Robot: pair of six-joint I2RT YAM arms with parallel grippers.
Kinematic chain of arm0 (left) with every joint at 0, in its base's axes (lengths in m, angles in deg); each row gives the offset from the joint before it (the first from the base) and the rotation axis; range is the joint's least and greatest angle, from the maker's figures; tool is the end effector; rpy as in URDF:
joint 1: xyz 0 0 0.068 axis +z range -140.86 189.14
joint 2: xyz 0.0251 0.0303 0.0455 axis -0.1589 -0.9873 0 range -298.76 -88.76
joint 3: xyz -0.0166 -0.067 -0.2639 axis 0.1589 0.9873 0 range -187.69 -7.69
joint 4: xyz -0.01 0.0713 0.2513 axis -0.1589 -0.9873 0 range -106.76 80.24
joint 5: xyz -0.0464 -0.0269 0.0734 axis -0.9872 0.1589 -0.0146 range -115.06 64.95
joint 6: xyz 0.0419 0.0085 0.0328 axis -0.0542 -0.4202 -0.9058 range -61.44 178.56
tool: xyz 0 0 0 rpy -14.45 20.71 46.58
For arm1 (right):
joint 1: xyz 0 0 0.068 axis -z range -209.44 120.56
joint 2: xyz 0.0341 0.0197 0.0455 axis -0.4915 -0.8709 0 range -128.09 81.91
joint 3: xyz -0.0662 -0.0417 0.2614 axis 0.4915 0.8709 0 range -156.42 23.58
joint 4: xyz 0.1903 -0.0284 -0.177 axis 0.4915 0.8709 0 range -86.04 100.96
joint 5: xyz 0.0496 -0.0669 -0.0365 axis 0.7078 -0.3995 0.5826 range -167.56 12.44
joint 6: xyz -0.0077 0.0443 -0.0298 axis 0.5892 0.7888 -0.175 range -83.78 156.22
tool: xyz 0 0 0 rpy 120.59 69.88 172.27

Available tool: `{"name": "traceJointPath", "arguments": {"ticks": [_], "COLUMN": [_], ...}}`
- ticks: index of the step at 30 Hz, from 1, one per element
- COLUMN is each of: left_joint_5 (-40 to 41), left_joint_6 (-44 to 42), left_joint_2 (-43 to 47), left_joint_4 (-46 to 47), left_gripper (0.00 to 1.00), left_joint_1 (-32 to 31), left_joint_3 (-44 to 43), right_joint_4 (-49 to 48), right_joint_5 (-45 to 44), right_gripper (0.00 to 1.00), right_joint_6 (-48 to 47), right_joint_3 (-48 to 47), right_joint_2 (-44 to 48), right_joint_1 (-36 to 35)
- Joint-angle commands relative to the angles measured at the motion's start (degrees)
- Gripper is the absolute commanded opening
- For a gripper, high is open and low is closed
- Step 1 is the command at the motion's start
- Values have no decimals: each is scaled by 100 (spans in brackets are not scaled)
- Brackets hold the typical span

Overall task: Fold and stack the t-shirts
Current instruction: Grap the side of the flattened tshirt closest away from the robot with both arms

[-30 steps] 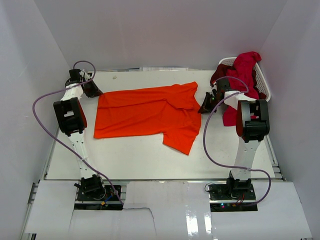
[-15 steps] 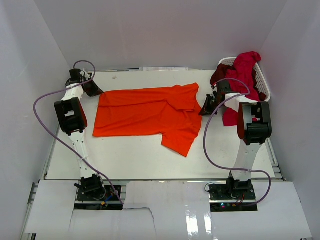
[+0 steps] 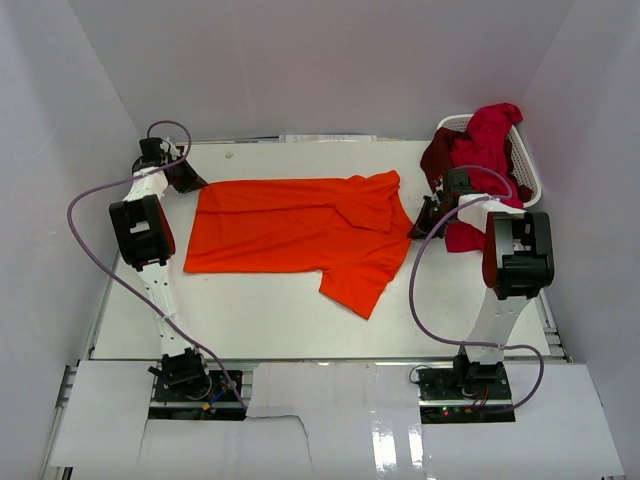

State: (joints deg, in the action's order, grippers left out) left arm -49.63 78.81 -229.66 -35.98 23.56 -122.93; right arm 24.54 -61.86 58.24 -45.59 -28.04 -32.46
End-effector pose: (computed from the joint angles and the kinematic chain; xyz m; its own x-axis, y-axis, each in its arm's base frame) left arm 0.5240 0.1194 0.1443 -0.7225 -0.5107 -0.4661 -0.2428 0.8186 -0.5206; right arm 0.3857 0.0300 0.1521 -0.8801 0.3151 -0.3552 0.1616 0.9022 0.3999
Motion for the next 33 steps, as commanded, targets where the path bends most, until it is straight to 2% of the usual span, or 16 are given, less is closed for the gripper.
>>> {"name": "traceJointPath", "arguments": {"ticks": [1,10,13,14,16,17,18,22,24,28,33], "left_joint_5": [384,419,261,208,76,41,-11,-100,-30,50,49], "left_joint_6": [-56,-91,-48,-48,-39,-47,-65,-91,-74,180,664], "left_joint_2": [-122,-95,-122,-131,-148,-148,-140,-104,-52,133,598], "left_joint_4": [-173,-191,-182,-173,-173,-164,-164,-129,-103,195,828], "left_gripper": [8,8,9,9,12,14,16,29,38,44,45], "left_joint_1": [0,9,9,9,-9,-26,-26,-79,-88,-71,70], "left_joint_3": [-25,-25,-51,-86,-113,-113,-113,-95,-78,159,809], "right_joint_4": [456,456,465,473,482,491,578,825,842,781,842], "right_joint_5": [-577,-701,-534,-499,-551,-603,-743,-955,-999,-763,-480], "right_gripper": [8,8,27,37,41,48,51,52,52,52,53], "right_joint_6": [-84,-198,-277,-295,-312,-330,-330,-391,-400,-523,-795], "right_joint_3": [376,527,475,405,308,168,71,-386,-536,-729,-1072], "right_joint_2": [61,62,-26,-44,-44,-35,-35,-35,52,184,246], "right_joint_1": [136,223,224,232,232,232,232,232,232,224,145]}}
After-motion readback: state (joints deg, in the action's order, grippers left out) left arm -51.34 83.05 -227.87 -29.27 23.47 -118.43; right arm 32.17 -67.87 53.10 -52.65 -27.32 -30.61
